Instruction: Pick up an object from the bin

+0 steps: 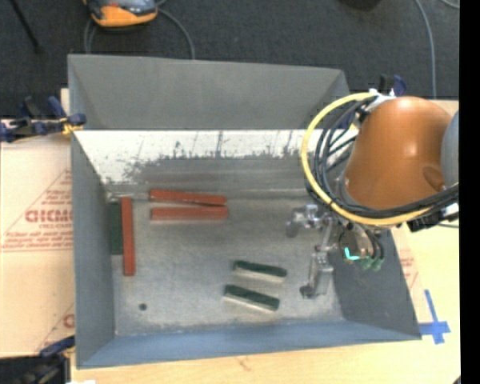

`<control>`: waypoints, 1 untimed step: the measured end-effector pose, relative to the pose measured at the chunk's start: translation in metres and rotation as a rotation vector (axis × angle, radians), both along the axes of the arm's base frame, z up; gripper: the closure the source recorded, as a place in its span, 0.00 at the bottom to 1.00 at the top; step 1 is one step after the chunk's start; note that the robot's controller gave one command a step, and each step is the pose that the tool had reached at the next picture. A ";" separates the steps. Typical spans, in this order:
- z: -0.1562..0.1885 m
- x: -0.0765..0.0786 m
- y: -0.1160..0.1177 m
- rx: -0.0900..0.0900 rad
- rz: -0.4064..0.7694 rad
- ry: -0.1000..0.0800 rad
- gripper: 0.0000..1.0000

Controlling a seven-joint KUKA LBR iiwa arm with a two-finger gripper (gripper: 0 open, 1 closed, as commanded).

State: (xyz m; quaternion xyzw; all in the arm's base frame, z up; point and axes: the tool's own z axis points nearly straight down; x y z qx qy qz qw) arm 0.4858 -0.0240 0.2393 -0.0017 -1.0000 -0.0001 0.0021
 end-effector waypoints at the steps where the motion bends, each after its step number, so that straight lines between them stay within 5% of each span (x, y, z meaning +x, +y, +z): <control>1: 0.004 0.002 0.000 -0.001 0.001 -0.008 0.00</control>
Offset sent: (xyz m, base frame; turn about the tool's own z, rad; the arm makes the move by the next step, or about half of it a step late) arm 0.0375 -0.0225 -0.1333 0.0680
